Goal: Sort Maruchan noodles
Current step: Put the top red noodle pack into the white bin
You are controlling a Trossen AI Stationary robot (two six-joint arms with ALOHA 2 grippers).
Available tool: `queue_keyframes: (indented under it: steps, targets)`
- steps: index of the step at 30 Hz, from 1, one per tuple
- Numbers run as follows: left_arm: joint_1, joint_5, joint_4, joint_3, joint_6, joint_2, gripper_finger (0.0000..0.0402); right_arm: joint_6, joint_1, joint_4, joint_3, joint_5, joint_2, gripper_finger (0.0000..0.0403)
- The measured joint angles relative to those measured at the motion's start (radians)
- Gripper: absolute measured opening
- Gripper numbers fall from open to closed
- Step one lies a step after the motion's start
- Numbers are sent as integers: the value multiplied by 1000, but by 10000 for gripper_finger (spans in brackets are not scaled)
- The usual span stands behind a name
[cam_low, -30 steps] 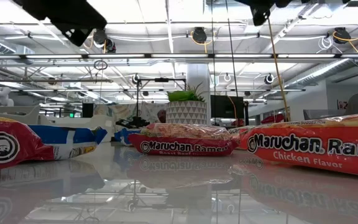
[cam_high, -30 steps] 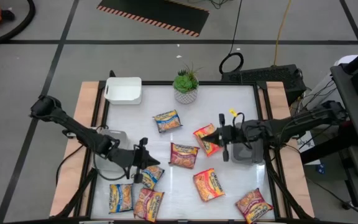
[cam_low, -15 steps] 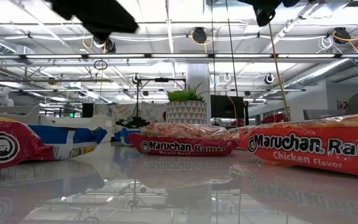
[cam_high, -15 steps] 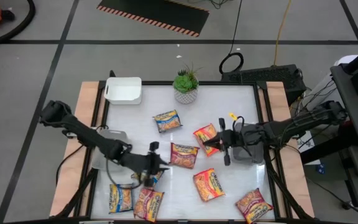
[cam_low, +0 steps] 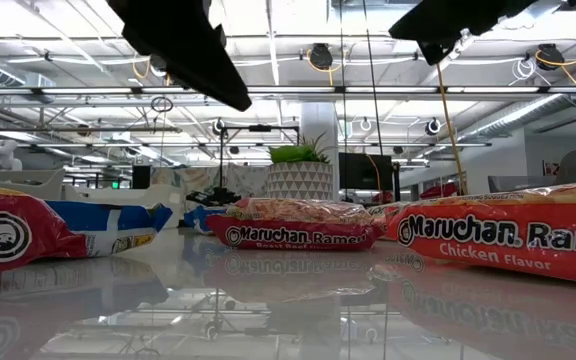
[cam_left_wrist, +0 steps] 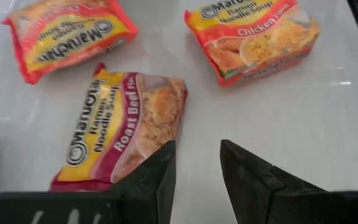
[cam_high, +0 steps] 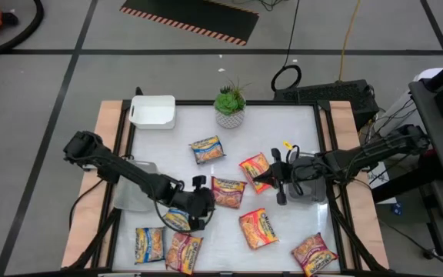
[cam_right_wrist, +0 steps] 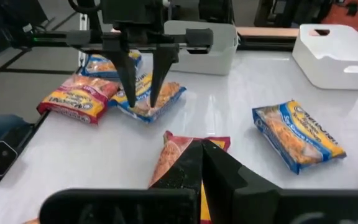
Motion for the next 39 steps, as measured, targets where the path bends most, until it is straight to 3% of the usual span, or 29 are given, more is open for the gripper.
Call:
queue_keyframes:
  steps: [23, 34, 39]
  targets:
    - [40, 3, -132, 0, -148, 162, 134, -32, 0, -7, 0, -3, 0, 0]
    - [55, 5, -128, 0, -197, 183, 216, -35, 0, -10, 0, -3, 0, 0]
    - [49, 6, -81, 0, -200, 183, 231, -35, 0, -13, 0, -2, 0, 0]
